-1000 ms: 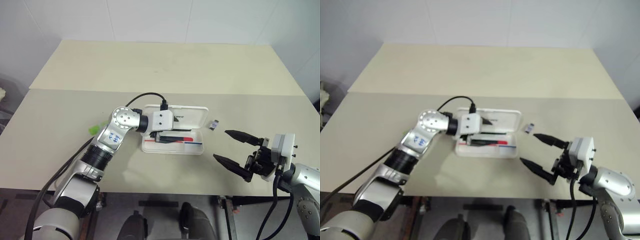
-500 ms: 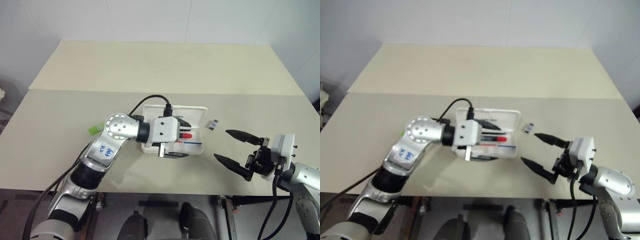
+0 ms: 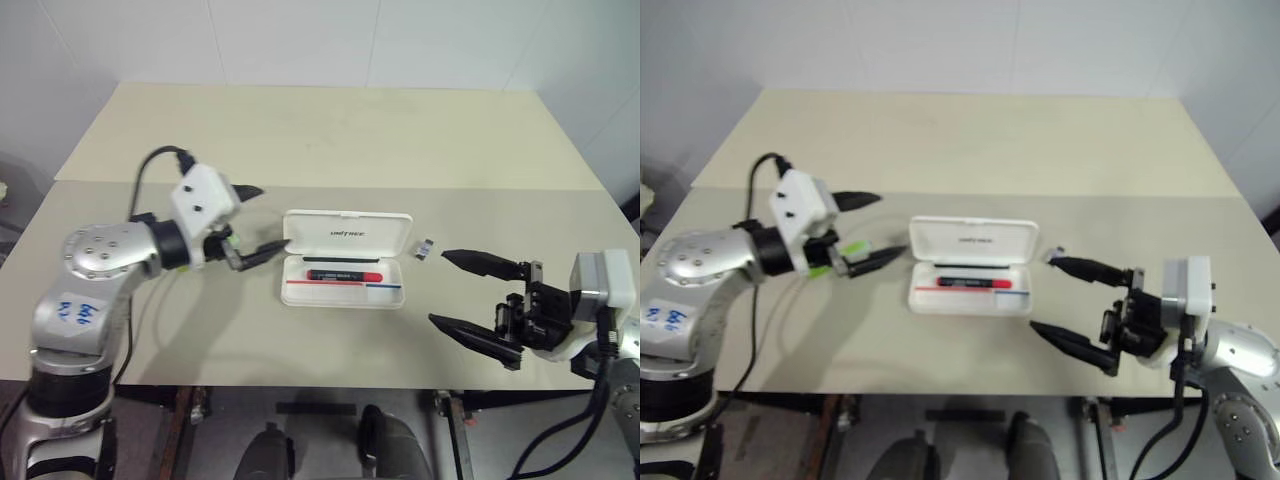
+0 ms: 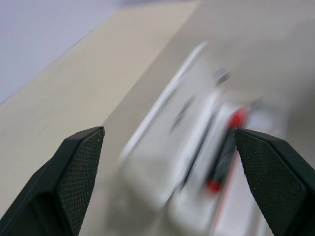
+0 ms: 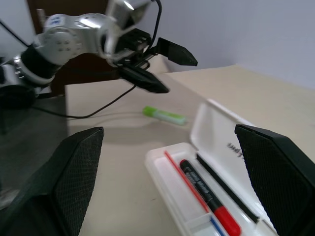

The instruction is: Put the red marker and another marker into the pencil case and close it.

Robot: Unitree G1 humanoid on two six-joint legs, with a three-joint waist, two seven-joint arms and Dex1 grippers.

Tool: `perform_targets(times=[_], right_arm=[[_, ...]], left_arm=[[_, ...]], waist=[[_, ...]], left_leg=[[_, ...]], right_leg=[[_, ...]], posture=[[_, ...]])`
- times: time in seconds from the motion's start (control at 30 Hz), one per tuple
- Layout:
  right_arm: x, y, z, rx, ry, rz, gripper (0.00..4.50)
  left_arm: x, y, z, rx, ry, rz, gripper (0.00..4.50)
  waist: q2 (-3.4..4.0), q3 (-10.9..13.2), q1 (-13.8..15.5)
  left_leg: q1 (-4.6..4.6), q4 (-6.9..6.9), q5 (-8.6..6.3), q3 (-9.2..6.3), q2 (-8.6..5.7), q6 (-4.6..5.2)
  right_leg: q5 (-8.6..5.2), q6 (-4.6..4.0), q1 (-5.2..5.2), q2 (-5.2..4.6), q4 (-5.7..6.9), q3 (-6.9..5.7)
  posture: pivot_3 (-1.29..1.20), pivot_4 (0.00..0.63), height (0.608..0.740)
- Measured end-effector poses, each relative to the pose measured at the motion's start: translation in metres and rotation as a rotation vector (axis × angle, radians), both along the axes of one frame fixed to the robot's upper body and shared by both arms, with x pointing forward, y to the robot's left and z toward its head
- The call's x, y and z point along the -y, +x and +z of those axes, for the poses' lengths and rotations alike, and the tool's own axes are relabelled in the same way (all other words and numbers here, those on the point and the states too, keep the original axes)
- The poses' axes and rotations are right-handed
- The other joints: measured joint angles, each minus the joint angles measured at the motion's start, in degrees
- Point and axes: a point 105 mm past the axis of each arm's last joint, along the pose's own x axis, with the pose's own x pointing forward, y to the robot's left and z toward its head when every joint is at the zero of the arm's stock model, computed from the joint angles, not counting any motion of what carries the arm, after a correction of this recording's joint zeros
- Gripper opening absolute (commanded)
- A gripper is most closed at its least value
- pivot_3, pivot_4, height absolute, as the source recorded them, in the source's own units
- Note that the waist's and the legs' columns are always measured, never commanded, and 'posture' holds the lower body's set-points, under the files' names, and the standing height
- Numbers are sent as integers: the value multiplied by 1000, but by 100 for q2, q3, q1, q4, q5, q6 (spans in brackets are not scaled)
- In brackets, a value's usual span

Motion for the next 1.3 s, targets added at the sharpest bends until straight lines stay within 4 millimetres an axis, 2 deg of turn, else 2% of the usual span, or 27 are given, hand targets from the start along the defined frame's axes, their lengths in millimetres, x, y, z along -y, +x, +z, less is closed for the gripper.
perform_targets(times=[0.13, 0.27, 0.33, 0.53, 0.9, 1.1, 1.2, 1.3], right_arm=[[-7, 1, 19, 53, -1, 69, 4500], [-20, -1, 29, 62, 10, 119, 4500], [-25, -2, 28, 48, 5, 138, 4500], [-28, 1, 30, 39, -5, 133, 4500], [-28, 6, 23, 22, -22, 98, 4500], [-27, 6, 21, 17, -25, 91, 4500], [-26, 6, 19, 7, -25, 85, 4500], [-26, 6, 18, 7, -27, 82, 4500]], left_arm=[[-43, -2, -17, -55, 36, 160, 4466], [-70, -6, -56, -168, 67, 263, 4466], [-77, -7, -66, -187, 77, 287, 4466], [-91, -3, -74, -159, 108, 339, 4466], [-115, 29, -83, -148, 86, 353, 4466], [-122, 52, -73, -196, -69, 324, 4466], [-124, 56, -79, -269, -137, 298, 4466], [-118, 56, -85, -363, -204, 232, 4466]], waist=[[2, 1, -11], [2, 2, 4], [0, 3, 37], [0, 3, 14], [0, 3, 5], [-1, 2, 2], [-2, 2, -13], [-3, 1, -14]], left_leg=[[4, 0, -4, 3, 2, -2], [-5, 1, -6, 2, 9, -8], [-15, 2, -6, 1, 8, -8], [-18, -1, -10, 9, 8, -8], [-16, -1, -9, 18, 8, -9], [-14, 0, -9, 22, 8, -8], [-12, -3, -10, 32, 8, -7], [-12, -1, -10, 35, 8, -7]], right_leg=[[0, -1, -3, 0, 0, 1], [-2, -4, -25, 7, 2, -2], [-2, -4, -36, 6, 2, -6], [-2, -5, -45, 7, 1, -3], [-2, -4, -47, 7, 7, -2], [-1, -3, -47, 7, 8, -2], [-1, -3, -47, 8, 8, -4], [0, -1, -47, 8, 8, -4]], posture=[[0, 150, 740], [0, 150, 740], [0, 150, 740], [0, 150, 740], [0, 150, 740], [0, 150, 740], [0, 150, 740], [0, 150, 740]])
